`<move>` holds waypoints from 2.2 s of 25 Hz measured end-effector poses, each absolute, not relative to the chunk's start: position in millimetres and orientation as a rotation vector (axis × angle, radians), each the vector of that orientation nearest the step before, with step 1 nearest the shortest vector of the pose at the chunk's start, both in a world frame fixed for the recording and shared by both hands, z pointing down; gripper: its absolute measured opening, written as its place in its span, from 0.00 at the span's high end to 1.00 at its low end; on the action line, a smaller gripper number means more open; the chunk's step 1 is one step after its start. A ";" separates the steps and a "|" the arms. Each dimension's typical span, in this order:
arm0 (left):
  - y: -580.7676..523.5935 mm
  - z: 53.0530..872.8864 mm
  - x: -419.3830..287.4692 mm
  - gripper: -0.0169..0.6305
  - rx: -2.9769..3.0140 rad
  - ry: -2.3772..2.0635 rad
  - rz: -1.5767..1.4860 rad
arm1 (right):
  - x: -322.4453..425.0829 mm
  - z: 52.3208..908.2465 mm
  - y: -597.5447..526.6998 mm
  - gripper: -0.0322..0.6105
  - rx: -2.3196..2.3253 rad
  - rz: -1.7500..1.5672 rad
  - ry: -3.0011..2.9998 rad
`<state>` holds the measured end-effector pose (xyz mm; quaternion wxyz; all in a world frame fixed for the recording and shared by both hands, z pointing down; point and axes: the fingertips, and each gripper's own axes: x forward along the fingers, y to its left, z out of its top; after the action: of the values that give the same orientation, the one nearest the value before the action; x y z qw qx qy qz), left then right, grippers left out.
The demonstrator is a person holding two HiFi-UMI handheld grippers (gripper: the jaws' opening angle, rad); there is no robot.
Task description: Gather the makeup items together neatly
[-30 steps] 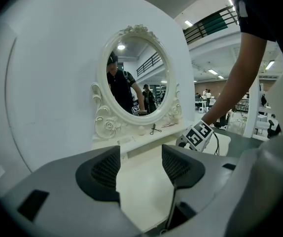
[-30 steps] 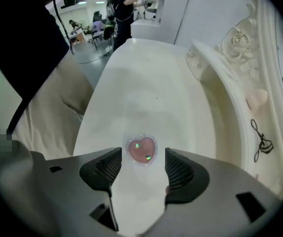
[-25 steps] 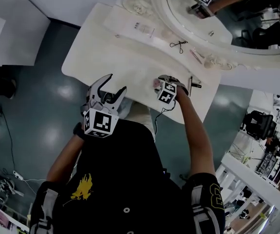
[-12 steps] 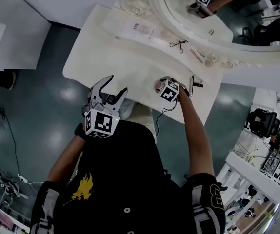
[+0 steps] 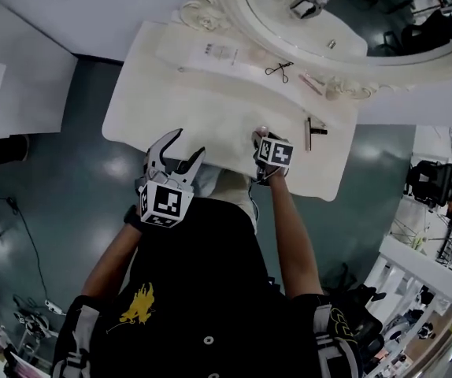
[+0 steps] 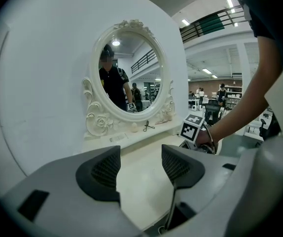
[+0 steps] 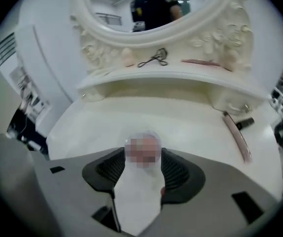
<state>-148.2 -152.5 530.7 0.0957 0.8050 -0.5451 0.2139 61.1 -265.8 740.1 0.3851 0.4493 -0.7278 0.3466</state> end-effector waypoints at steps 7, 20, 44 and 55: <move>-153.7 528.3 -139.0 0.57 2.416 -1.587 0.668 | 60.9 744.4 -268.6 0.57 1.543 1.005 -1.726; -152.6 526.9 -125.2 0.57 2.401 -1.570 0.701 | 62.5 756.8 -272.7 0.57 1.738 1.022 -1.654; -174.4 529.0 -113.8 0.57 2.439 -1.505 0.749 | 234.7 731.0 -286.3 0.63 1.656 0.597 -1.707; -182.9 528.1 -98.8 0.57 2.445 -1.492 0.778 | 262.1 748.8 -294.7 0.81 1.578 0.578 -1.678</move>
<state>-98.8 -182.9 528.1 0.0865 0.8207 -0.5008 0.2612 262.1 -294.7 748.8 0.3739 0.6163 -0.6553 0.2259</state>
